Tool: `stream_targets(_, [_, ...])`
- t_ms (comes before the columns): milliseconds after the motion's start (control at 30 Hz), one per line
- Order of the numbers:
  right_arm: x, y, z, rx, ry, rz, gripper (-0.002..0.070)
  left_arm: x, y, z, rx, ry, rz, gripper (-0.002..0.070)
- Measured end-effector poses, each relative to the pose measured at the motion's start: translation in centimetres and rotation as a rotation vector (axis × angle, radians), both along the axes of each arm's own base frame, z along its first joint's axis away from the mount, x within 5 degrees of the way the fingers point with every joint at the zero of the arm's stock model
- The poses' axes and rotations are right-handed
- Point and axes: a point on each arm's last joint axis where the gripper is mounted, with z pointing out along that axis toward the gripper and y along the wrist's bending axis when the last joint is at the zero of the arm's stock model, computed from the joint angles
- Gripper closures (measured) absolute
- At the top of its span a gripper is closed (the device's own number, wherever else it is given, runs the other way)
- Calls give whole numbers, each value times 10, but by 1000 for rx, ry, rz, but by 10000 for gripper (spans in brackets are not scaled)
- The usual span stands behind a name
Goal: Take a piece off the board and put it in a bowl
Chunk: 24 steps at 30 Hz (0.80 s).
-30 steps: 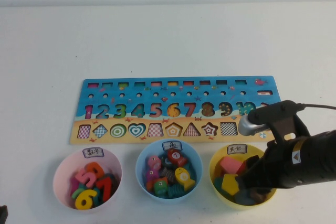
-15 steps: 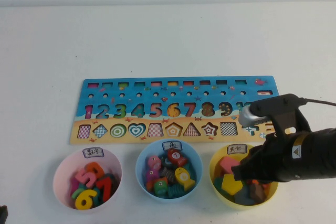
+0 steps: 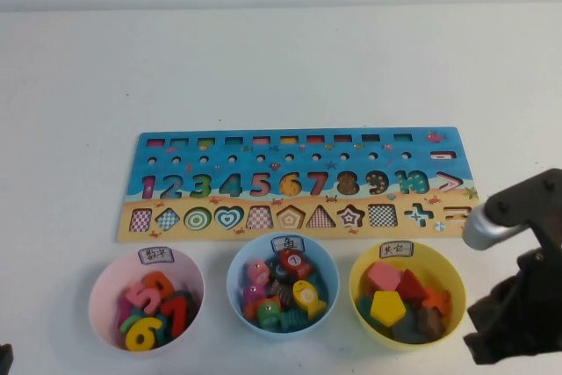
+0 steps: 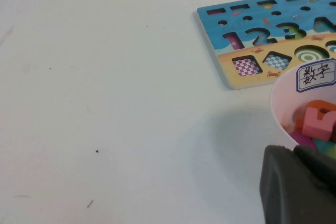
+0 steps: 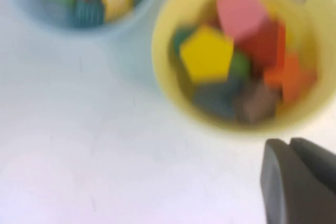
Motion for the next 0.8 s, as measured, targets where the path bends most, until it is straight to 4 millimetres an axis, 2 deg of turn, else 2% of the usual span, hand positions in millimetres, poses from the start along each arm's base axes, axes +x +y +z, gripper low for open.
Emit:
stream_targets(167, [-12, -12, 6, -68, 6, 40, 691, 0, 0, 0, 0, 0, 0, 679])
stream_targets(533, [-8, -18, 6, -65, -126, 41, 692, 0, 0, 0, 0, 0, 0, 679])
stream_targets(700, [-20, -53, -11, 13, -259, -110, 692, 0, 0, 0, 0, 0, 0, 679])
stream_targets(800, [-36, -80, -30, 54, -368, -238, 692, 0, 0, 0, 0, 0, 0, 679])
